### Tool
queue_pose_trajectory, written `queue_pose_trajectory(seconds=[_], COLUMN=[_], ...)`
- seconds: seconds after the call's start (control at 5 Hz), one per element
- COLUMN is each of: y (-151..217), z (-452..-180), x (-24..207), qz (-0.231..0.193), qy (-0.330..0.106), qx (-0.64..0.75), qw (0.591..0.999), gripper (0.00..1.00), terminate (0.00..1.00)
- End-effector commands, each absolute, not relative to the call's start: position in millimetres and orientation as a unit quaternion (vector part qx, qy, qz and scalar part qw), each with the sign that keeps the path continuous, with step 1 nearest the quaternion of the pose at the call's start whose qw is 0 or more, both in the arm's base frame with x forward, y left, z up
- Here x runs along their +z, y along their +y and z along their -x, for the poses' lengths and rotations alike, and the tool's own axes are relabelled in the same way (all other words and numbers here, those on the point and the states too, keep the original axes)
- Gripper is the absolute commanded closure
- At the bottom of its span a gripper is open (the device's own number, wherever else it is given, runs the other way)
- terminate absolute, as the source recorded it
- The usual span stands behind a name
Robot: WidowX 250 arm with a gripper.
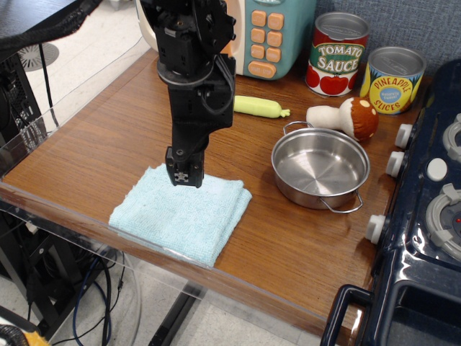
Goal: Place the spoon on the blue towel
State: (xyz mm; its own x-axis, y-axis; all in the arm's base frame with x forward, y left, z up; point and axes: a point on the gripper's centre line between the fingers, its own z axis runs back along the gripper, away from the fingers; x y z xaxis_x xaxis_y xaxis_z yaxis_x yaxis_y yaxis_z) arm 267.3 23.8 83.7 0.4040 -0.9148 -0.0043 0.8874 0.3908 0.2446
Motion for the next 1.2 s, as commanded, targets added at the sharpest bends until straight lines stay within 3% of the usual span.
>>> queue_pose_trajectory(seconds=[0.0,0.6,1.0], y=[24,40,36], z=[-267,-334,-395], x=[84,83,74], qz=[-0.104,-0.124,-0.126], qy=[-0.066,-0.044,-0.036], qx=[-0.542,-0.5,-0.506], qw=[0.831,0.856,0.852], gripper=[0.0,0.0,0.0], terminate=[0.0,0.0,0.0])
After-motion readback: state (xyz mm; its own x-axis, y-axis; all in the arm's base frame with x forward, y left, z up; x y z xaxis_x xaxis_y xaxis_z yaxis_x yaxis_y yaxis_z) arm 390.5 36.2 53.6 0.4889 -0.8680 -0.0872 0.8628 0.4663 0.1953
